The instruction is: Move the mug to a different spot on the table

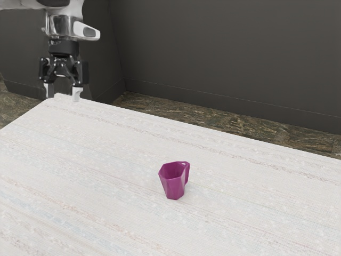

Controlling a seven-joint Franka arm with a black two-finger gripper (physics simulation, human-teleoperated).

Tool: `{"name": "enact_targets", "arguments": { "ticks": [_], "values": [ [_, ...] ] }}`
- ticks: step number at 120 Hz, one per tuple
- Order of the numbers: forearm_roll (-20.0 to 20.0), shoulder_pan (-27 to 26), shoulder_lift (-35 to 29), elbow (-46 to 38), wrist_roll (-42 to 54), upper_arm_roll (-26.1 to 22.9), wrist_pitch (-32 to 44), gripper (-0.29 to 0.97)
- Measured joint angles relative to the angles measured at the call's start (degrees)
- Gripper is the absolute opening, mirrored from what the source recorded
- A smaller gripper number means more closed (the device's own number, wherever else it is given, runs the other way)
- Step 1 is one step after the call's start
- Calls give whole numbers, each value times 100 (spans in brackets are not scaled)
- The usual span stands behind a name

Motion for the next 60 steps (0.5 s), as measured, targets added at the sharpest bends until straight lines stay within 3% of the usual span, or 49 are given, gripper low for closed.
{"name": "enact_targets", "arguments": {
  "ticks": [12, 24, 46, 60],
  "values": [
    [0, -58, 19, -200, 39, -47, 1242, 67],
    [1, -580, 259, -254, 63, -54, 2021, 66],
    [1, -1316, 1085, -174, 83, -53, 2838, 66],
    [1, -1716, 1784, 319, 56, -51, 3149, 66]
  ]
}}
